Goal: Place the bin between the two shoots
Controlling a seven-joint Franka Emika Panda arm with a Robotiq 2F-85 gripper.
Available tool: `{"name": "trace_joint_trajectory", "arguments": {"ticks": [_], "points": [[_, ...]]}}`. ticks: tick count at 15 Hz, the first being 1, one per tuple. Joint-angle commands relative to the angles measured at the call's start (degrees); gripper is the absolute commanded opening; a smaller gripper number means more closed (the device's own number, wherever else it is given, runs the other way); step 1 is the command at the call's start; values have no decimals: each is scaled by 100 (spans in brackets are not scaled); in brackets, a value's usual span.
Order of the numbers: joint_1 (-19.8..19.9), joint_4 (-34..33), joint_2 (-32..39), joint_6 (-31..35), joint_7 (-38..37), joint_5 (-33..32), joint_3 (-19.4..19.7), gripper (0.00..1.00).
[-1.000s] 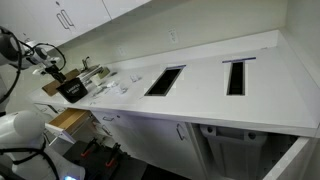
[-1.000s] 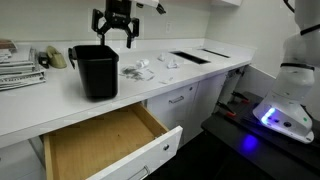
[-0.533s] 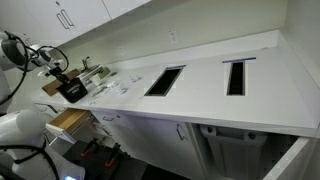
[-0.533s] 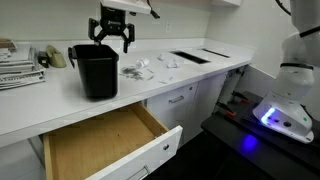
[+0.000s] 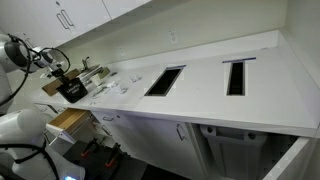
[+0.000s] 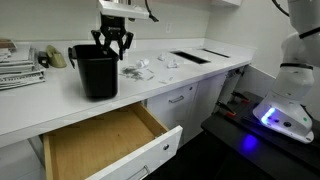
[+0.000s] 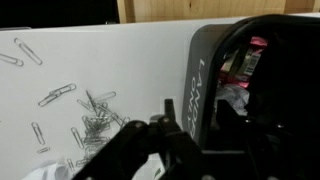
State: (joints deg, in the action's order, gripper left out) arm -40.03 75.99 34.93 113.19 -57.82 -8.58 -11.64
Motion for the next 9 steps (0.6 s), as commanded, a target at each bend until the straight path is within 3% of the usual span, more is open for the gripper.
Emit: {"name": "trace_joint_trajectory", "arguments": {"ticks": [1, 3, 4, 9], "points": [[-155, -299, 98, -377, 45, -1, 125, 19], [-174, -339, 114, -452, 68, 9, 128, 3], [-181, -359, 123, -481, 78, 16, 126, 1], [-117, -266, 31, -402, 50, 10, 17, 2]]}}
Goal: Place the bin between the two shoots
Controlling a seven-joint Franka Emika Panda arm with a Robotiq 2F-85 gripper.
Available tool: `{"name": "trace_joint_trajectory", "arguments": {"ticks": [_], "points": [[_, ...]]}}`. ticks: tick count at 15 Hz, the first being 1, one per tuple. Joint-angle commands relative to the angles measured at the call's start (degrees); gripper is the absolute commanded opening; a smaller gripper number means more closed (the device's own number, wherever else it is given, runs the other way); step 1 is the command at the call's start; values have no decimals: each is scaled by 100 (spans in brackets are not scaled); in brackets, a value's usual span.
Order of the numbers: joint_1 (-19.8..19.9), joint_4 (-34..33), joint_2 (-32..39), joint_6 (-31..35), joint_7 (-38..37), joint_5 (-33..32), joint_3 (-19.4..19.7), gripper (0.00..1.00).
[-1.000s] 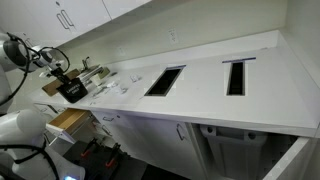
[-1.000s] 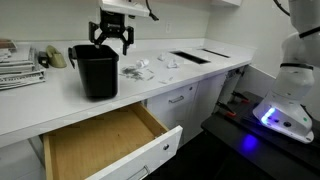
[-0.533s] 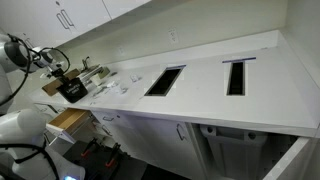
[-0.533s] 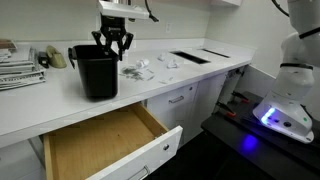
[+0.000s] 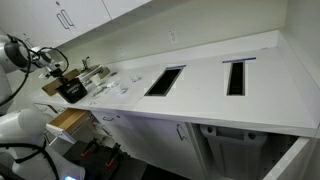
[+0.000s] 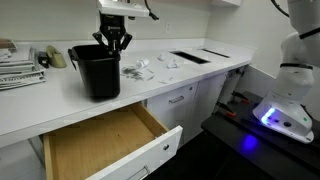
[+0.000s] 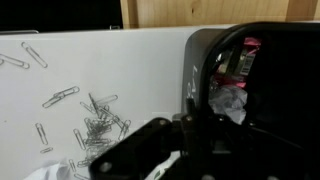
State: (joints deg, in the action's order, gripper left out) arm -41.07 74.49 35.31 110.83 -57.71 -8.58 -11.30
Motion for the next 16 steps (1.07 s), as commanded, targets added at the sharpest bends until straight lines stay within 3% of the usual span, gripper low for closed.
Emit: {"name": "trace_joint_trajectory", "arguments": {"ticks": [1, 8, 14, 16], "points": [[-19, -57, -82, -121, 6, -2, -17, 2], [64, 723, -1090, 100, -492, 54, 22, 2], [243, 2341, -2579, 382, -1931, 123, 249, 2], [487, 2843, -3030, 429, -2484, 49, 95, 2]]}}
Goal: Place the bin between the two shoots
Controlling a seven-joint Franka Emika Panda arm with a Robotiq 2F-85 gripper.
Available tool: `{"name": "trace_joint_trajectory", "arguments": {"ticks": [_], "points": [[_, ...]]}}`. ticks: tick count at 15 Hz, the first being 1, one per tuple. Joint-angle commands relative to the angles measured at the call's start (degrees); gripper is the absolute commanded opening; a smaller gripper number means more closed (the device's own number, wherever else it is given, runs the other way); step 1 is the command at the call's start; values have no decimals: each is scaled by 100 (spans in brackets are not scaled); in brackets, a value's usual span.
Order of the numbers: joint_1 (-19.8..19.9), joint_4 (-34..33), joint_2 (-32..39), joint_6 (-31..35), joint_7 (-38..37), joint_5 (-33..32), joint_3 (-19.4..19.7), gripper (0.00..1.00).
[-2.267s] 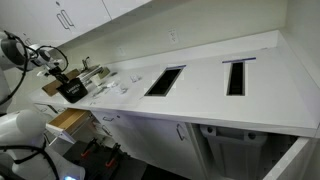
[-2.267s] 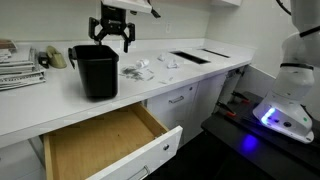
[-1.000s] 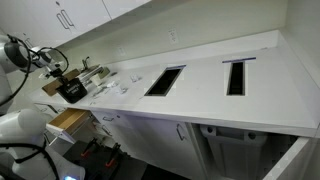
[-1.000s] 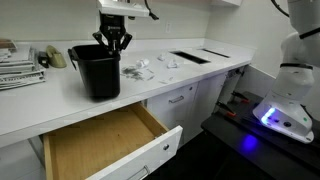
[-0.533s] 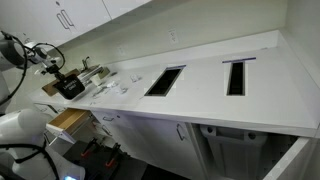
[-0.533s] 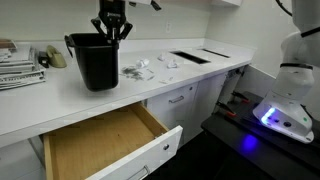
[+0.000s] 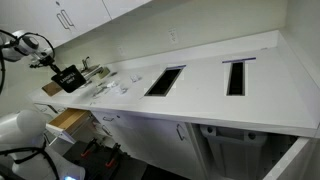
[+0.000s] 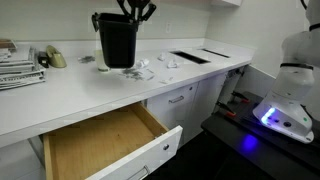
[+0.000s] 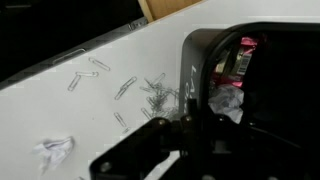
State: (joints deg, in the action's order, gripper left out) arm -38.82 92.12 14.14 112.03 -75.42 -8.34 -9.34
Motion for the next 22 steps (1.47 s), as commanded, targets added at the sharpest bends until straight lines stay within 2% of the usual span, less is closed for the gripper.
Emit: {"name": "trace_joint_trajectory", "arguments": {"ticks": [1, 5, 7, 8, 9, 15, 16, 18, 22], "points": [[363, 1368, -1162, 351, -998, -2, -146, 2], [833, 2514, -2229, 539, -2080, -37, -459, 2], [1087, 3083, -2767, 521, -2198, -10, -709, 2], [1213, 2268, -2020, 247, -1927, 31, -839, 2], [1304, 2450, -2194, 238, -1931, 43, -941, 7], [1409, 2374, -2017, 234, -1937, 23, -1035, 7], [1409, 2371, -2014, 234, -1937, 23, -1037, 2], [1563, 2447, -2090, 268, -2110, 31, -1013, 2], [2050, 2813, -2590, 276, -2340, 468, -731, 2]]}}
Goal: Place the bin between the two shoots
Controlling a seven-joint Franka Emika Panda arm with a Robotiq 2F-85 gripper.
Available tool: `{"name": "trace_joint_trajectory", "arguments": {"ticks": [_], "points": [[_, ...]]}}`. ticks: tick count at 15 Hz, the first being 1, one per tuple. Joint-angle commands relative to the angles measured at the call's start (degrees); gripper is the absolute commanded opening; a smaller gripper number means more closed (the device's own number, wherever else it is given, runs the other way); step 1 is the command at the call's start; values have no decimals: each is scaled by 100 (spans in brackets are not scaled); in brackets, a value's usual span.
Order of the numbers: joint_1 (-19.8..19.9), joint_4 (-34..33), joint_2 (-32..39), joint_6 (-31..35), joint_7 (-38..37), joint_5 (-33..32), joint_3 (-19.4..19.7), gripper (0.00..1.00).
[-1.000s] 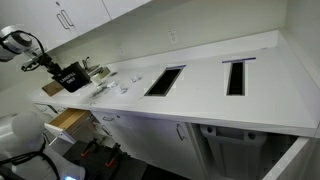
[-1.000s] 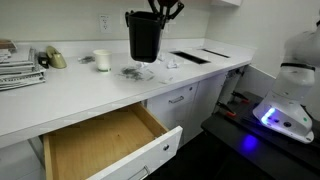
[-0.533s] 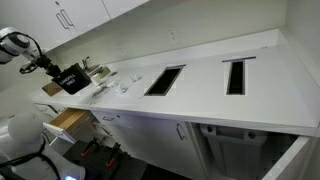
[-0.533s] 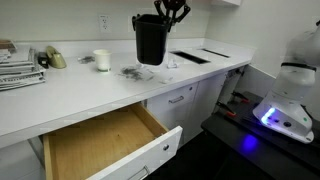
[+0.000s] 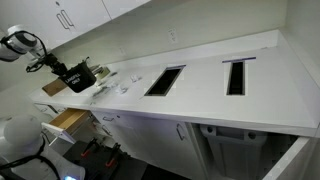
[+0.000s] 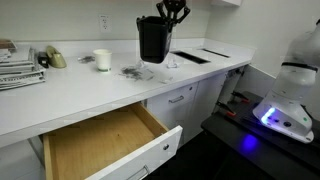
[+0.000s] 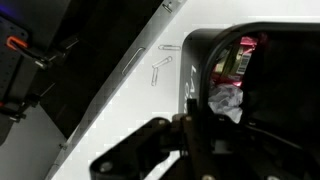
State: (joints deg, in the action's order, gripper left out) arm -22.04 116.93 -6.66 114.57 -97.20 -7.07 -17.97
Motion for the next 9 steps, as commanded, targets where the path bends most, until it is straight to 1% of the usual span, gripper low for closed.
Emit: {"name": "trace_joint_trajectory", "arguments": {"ticks": [1, 5, 9], "points": [[513, 411, -625, 47, -136, 476, 226, 2], [1145, 965, -1313, 80, -56, 913, 727, 2], [1862, 1544, -1945, 101, -146, 954, 1201, 2]]}}
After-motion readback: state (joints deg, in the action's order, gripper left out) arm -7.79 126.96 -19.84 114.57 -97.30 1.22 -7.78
